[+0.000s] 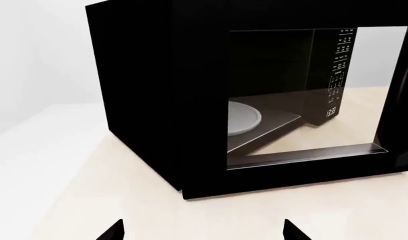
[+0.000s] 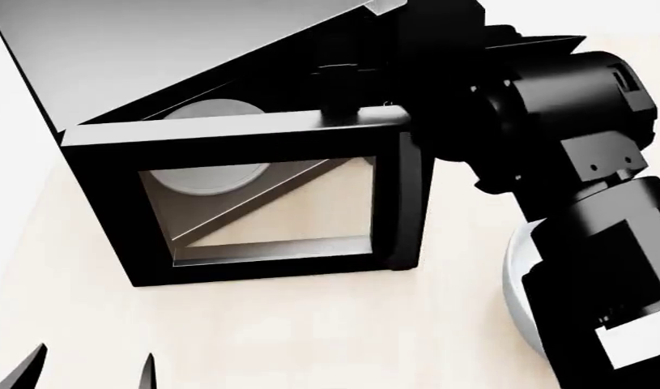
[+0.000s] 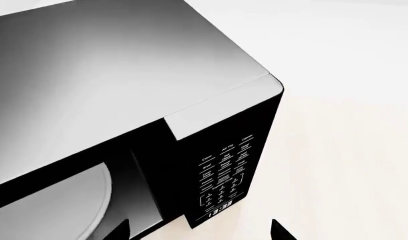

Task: Open the microwave.

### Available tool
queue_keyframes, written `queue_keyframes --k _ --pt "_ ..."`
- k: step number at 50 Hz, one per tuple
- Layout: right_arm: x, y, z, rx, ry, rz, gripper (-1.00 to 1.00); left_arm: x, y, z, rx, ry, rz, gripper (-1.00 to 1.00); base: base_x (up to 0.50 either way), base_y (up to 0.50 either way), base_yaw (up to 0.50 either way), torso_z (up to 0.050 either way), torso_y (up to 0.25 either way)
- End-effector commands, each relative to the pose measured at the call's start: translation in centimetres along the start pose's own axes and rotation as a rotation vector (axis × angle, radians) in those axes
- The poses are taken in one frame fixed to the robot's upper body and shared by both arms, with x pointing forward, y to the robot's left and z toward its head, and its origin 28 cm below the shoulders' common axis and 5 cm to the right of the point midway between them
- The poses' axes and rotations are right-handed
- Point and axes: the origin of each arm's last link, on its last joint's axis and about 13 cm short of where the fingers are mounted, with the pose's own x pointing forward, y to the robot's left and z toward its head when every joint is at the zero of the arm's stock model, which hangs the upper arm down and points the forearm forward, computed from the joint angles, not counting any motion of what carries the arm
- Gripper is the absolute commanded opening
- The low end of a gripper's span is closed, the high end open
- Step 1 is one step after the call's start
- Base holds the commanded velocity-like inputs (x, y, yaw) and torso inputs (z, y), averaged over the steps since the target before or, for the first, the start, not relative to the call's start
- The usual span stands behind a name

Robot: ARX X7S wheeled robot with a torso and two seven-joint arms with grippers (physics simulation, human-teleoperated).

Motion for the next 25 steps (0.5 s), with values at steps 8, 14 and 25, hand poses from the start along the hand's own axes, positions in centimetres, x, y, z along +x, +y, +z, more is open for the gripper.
queue_keyframes --k 8,14,25 --pt "0.6 -0.1 -1.3 -0.005 0.051 -0.004 1.00 0.0 -0.1 0.0 0.002 0.001 -0.001 1.00 0.00 0.00 0.00 0.000 0.000" --pt "0.1 -0.1 -1.7 -0.009 0.054 0.002 1.00 0.0 -0.1 0.0 0.003 0.001 0.000 1.00 0.00 0.00 0.00 0.000 0.000" --pt "-1.0 -0.2 -2.4 -0.017 0.055 0.007 1.00 0.1 -0.1 -0.1 0.005 0.003 -0.003 1.00 0.00 0.00 0.00 0.000 0.000"
